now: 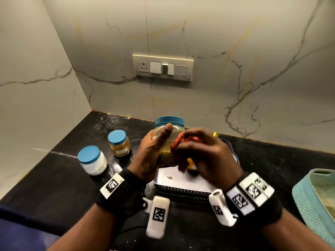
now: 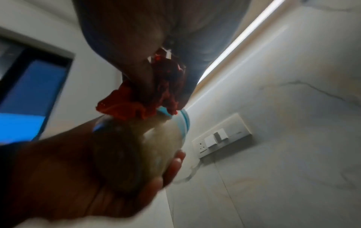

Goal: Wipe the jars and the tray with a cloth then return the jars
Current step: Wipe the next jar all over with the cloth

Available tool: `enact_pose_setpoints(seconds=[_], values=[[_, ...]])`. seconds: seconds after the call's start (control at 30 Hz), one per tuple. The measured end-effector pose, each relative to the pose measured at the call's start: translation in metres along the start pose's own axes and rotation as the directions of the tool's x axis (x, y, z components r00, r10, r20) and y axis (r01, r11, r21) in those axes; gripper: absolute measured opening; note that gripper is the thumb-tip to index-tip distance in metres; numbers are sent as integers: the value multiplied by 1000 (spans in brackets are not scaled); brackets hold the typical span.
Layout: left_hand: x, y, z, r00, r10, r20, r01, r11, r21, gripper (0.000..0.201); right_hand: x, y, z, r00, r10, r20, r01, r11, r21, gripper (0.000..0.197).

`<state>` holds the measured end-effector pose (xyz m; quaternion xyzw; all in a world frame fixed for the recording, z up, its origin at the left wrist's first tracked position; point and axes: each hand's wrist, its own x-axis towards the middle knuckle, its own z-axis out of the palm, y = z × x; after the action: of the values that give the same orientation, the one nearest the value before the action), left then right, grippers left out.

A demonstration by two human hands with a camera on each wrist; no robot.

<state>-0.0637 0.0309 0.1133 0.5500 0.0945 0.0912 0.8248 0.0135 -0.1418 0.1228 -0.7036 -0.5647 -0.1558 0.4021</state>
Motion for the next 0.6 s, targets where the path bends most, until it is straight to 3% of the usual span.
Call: enact_pose_setpoints(seconds=[0.07, 0.13, 0.3, 0.37, 0.47, 0.6], values=[[-2, -1, 6, 1000, -11, 2, 11, 1000, -17, 40, 15, 10, -5, 984, 135, -114, -135, 991, 7, 47], [-1, 0, 8, 999, -5, -44, 5, 1000, -15, 49, 21, 7, -2, 973, 173, -151, -178, 984, -17, 48], [1, 5, -3, 996, -29, -83, 27, 999, -20, 95, -10, -21, 12, 1000, -20, -19, 20, 1000, -17, 30], [-1, 2, -5, 998, -42, -57, 41, 999, -22, 88, -3, -9, 7, 998, 59, -33, -57, 996, 64, 42], [-2, -1, 1, 999, -30, -20, 29, 998, -55, 60, 20, 6, 0, 961, 245, -131, -235, 968, 82, 51], [1, 7, -1, 999, -17, -30, 15, 997, -80, 61, 12, -10, 5, 975, 200, -95, -194, 979, 64, 50]])
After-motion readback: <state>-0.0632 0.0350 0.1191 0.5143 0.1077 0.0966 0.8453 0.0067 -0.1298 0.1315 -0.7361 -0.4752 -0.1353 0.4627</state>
